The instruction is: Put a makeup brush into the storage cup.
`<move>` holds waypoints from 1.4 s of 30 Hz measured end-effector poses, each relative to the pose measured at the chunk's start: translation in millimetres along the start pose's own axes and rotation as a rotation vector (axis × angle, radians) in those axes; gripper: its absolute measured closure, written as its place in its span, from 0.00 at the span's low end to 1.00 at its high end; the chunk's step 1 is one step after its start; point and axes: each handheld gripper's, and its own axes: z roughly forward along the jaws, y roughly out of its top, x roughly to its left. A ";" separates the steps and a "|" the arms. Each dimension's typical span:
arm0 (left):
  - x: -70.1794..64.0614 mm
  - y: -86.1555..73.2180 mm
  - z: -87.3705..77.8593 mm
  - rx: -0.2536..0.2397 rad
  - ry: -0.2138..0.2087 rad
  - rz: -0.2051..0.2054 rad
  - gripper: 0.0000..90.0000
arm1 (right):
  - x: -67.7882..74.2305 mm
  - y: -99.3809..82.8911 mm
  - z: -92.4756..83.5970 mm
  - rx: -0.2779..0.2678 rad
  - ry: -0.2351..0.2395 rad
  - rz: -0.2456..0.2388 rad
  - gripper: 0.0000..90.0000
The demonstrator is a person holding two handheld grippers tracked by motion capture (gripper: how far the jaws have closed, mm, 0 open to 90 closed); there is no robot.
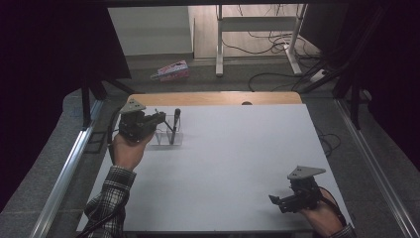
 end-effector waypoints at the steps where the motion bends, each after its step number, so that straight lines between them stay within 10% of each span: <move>1: 0.6 0.4 0.7 -0.001 0.001 -0.004 0.95 | 0.0 -0.1 0.0 0.001 0.000 0.000 0.00; 42: 16.7 -7.6 49.6 0.044 0.059 -0.044 0.95 | 3.8 -0.3 3.6 0.032 0.017 -0.027 0.00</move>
